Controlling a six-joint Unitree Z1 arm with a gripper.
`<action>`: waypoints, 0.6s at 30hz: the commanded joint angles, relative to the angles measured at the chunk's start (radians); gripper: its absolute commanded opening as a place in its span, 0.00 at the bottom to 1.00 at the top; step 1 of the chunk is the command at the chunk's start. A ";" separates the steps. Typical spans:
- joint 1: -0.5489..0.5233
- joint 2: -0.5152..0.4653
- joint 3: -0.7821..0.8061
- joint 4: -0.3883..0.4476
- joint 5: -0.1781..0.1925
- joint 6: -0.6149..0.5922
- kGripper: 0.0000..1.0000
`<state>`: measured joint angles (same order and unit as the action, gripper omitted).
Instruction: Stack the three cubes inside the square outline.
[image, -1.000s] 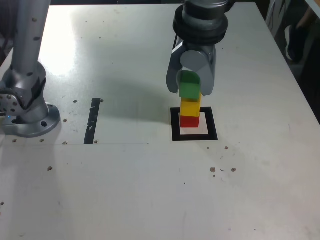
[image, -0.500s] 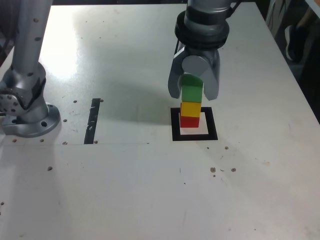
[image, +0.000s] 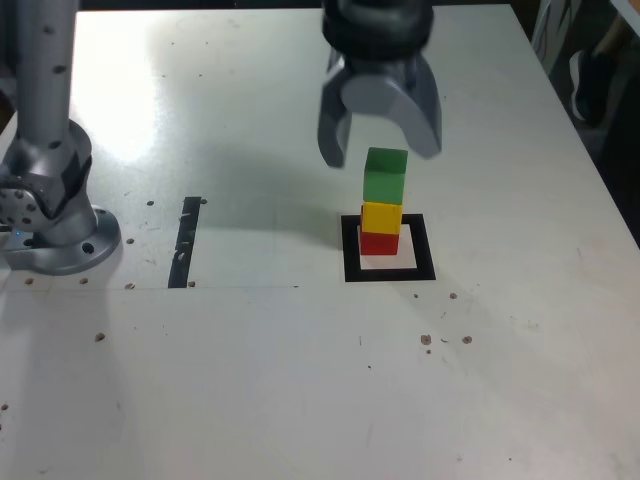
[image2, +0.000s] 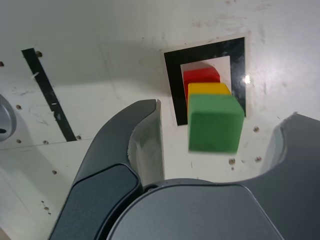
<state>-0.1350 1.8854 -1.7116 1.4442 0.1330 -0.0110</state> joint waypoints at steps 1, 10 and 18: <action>-0.012 -0.075 0.004 0.021 0.005 -0.002 0.99; 0.000 -0.332 0.162 0.041 0.026 0.010 0.99; 0.099 -0.528 0.597 -0.140 0.017 0.008 0.99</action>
<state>-0.0466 1.4078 -1.2964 1.3594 0.1516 -0.0031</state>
